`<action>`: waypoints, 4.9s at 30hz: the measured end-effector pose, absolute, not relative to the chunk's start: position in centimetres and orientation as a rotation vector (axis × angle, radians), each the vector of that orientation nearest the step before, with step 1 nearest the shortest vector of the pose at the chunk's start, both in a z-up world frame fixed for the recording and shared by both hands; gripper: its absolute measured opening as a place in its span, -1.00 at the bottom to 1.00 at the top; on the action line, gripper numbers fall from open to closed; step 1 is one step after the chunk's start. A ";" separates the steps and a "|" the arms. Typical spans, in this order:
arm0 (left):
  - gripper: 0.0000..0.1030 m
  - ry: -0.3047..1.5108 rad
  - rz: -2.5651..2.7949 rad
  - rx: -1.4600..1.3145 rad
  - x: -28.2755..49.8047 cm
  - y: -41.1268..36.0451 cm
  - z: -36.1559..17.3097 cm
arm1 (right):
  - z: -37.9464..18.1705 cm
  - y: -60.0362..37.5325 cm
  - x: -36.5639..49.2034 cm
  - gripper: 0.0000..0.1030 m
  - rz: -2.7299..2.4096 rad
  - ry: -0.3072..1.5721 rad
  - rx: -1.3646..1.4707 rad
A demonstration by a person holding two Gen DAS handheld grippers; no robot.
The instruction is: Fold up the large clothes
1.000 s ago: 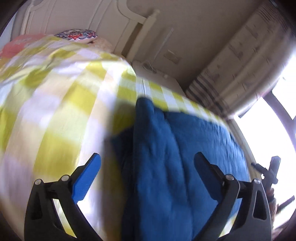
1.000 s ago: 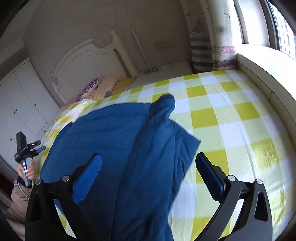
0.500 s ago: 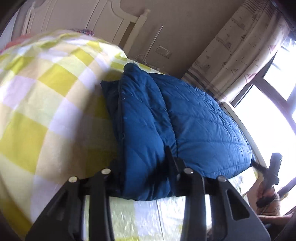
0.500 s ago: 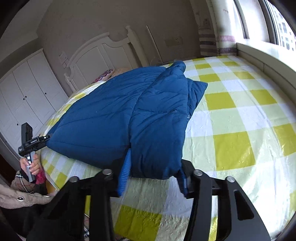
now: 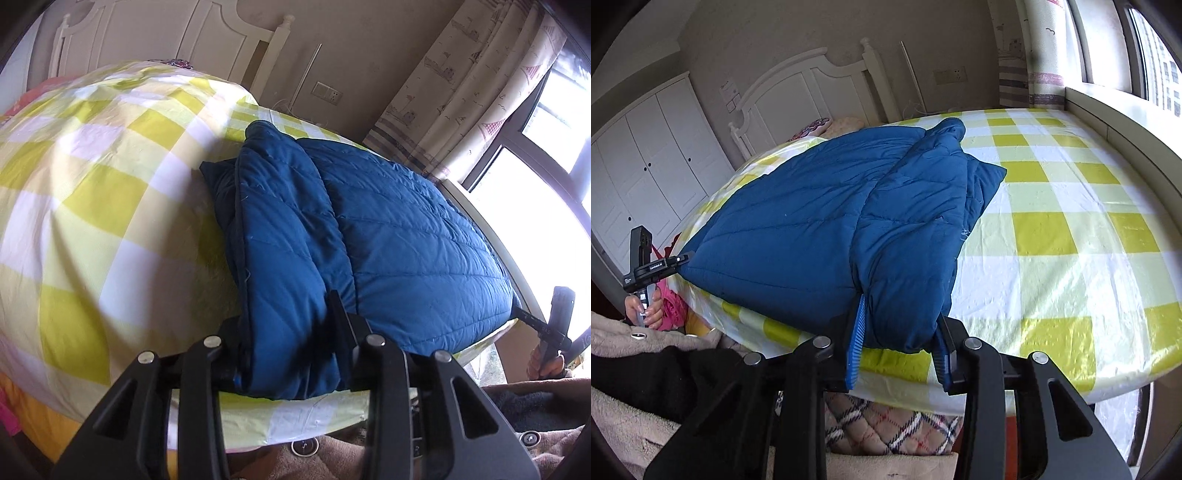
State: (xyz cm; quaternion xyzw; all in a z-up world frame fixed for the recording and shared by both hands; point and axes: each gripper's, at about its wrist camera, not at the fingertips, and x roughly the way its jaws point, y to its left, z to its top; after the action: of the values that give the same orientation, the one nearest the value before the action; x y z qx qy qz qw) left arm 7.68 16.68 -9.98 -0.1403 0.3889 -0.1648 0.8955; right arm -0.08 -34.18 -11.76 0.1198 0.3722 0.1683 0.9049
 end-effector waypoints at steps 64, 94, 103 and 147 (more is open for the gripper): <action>0.96 0.922 -0.197 -0.009 35.4 1.0 -10.5 | -8.8 -19.7 30.1 0.91 0.051 0.908 -0.128; 0.95 0.866 -0.015 0.015 34.2 4.8 -7.2 | -12.2 -29.8 28.9 0.91 0.030 0.940 0.165; 0.96 0.935 0.024 0.029 34.5 5.7 -9.9 | -11.9 -29.7 29.1 0.91 0.019 0.939 0.145; 0.95 0.747 -0.193 0.024 25.9 0.9 -4.5 | -7.4 -18.3 20.3 0.91 0.248 0.842 -0.181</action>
State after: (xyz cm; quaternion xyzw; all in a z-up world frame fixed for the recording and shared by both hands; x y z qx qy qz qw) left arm 25.94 0.87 -4.45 0.0116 0.3644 -0.0940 0.9264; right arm 20.29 -18.29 -7.43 -0.0875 0.4069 0.1198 0.9014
